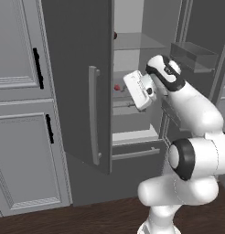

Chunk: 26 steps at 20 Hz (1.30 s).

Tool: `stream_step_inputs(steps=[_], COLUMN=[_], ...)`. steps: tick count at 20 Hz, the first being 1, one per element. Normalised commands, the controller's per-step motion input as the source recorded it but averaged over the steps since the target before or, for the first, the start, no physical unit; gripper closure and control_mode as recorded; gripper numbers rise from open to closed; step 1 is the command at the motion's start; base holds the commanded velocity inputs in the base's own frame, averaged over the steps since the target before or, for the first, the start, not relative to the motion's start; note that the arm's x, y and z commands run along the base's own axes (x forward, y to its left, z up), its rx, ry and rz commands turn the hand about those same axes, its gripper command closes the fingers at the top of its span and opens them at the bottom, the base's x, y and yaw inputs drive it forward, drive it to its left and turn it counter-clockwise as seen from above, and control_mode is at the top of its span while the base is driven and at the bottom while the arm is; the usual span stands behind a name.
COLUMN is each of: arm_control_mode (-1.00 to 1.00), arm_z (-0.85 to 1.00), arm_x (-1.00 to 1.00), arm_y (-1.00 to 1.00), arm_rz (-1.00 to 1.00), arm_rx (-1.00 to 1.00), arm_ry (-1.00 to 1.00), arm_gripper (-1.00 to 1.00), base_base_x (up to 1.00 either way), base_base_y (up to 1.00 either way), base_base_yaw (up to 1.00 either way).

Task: Take the strawberry from the fridge and place it on top of the pancake, located on the dining counter.

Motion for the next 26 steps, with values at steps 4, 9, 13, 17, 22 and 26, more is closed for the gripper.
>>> stream_step_inputs(steps=[4, 9, 13, 17, 22, 26], arm_control_mode=[-1.0, -1.0, -1.0, -1.0, -1.0, -1.0], arm_z=[-0.14, -0.15, -0.32, -0.1, 0.0, 0.0], arm_x=[0.85, 0.83, 0.49, -0.05, -0.23, -0.34], arm_y=[0.1, 0.41, 0.62, 0.51, 0.61, 0.8], arm_rz=[0.01, 0.04, 0.04, 0.02, 0.02, 0.0], arm_rx=[0.27, 0.31, 0.2, 0.03, 0.0, -0.02], arm_ry=[0.19, 0.04, 0.03, 0.21, 0.22, 0.05], arm_gripper=[-1.0, -1.0, -1.0, -1.0, -1.0, -1.0], base_base_x=[0.0, 0.0, 0.0, 0.0, 0.0, 0.0], base_base_y=[0.0, 0.0, 0.0, 0.0, 0.0, 0.0], base_base_yaw=[0.0, 0.0, 0.0, 0.0, 0.0, 0.0])
